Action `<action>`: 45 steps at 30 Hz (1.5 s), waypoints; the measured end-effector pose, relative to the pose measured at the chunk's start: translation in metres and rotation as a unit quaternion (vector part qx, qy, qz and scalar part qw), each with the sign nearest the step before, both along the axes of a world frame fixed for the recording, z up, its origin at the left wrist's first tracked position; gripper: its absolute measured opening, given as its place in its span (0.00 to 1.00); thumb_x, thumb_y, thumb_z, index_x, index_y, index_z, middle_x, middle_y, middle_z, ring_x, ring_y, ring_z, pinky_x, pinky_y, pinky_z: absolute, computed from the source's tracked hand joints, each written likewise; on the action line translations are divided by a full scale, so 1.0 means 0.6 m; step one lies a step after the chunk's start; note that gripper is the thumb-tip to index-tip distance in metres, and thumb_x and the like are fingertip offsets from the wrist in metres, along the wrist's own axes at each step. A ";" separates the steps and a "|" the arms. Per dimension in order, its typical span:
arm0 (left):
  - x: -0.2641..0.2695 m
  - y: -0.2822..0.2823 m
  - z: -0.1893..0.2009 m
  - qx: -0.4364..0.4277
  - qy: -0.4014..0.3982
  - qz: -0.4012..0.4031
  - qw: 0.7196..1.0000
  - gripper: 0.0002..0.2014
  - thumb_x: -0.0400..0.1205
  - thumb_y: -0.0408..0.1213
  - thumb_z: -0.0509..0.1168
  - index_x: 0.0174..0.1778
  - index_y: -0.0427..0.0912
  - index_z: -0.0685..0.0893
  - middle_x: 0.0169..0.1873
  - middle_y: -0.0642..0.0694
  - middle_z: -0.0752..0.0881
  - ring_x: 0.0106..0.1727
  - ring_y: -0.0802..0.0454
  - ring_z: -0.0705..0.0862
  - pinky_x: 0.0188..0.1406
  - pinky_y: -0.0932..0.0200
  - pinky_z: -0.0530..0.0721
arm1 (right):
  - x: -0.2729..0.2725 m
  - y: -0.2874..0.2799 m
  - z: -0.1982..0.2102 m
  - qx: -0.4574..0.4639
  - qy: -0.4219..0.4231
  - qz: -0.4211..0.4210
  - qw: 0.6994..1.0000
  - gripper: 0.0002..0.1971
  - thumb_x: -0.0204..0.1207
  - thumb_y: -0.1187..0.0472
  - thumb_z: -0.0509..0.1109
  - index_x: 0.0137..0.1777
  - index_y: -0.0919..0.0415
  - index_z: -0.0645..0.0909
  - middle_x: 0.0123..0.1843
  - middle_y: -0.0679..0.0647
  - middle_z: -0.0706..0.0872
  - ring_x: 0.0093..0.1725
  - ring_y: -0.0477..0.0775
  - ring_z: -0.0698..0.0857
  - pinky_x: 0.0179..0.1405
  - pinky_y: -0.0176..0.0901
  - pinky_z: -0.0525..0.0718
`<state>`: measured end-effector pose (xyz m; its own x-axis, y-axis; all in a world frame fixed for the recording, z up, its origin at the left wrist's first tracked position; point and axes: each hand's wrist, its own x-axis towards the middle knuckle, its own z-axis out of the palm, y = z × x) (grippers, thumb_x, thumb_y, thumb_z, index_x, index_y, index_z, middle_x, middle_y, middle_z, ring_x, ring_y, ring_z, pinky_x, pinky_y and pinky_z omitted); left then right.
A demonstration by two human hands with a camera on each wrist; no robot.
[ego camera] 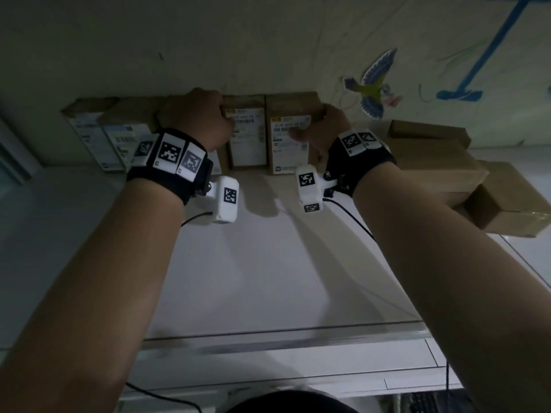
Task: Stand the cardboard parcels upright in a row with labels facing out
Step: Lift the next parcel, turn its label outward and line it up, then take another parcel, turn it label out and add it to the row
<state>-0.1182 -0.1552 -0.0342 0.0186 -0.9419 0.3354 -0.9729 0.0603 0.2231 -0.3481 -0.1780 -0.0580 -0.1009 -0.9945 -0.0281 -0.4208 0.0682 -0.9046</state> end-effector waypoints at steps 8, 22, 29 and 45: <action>-0.019 0.028 -0.008 0.066 0.183 0.003 0.981 0.59 0.82 0.52 0.76 0.94 0.48 0.36 0.91 0.40 0.65 0.86 0.37 0.72 0.75 0.47 0.76 | 0.010 0.055 -0.007 0.045 -0.060 -0.036 0.997 0.49 0.66 0.57 0.92 0.81 0.66 0.67 0.78 0.61 0.80 0.76 0.63 0.83 0.62 0.51 0.86; -0.165 0.217 -0.047 0.092 0.357 -0.127 0.921 0.37 0.80 0.64 0.70 0.85 0.58 0.73 0.78 0.56 0.80 0.76 0.56 0.80 0.77 0.52 0.78 | -0.069 0.300 -0.016 -0.001 -0.210 0.009 0.978 0.30 0.80 0.53 0.80 0.80 0.58 0.77 0.62 0.43 0.86 0.55 0.38 0.84 0.48 0.34 0.80; -0.188 0.253 -0.064 0.152 0.392 -0.168 0.892 0.41 0.74 0.68 0.70 0.83 0.57 0.75 0.84 0.52 0.78 0.82 0.52 0.78 0.80 0.41 0.80 | -0.094 0.389 0.001 -0.001 -0.237 -0.071 0.969 0.28 0.82 0.54 0.76 0.81 0.55 0.77 0.76 0.53 0.84 0.74 0.52 0.81 0.49 0.36 0.75; -0.257 0.315 -0.087 0.182 0.491 -0.170 0.835 0.25 0.84 0.56 0.71 0.76 0.52 0.82 0.74 0.50 0.85 0.71 0.53 0.84 0.64 0.53 0.85 | -0.155 0.470 -0.018 0.036 -0.249 -0.122 0.960 0.20 0.75 0.51 0.75 0.68 0.48 0.85 0.69 0.49 0.90 0.71 0.52 0.84 0.81 0.65 0.76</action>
<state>-0.2721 0.0338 -0.0861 -0.1723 -0.9850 0.0056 -0.2519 0.0495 0.9665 -0.4409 0.1040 -0.0685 -0.2867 -0.9366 -0.2016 0.0993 0.1802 -0.9786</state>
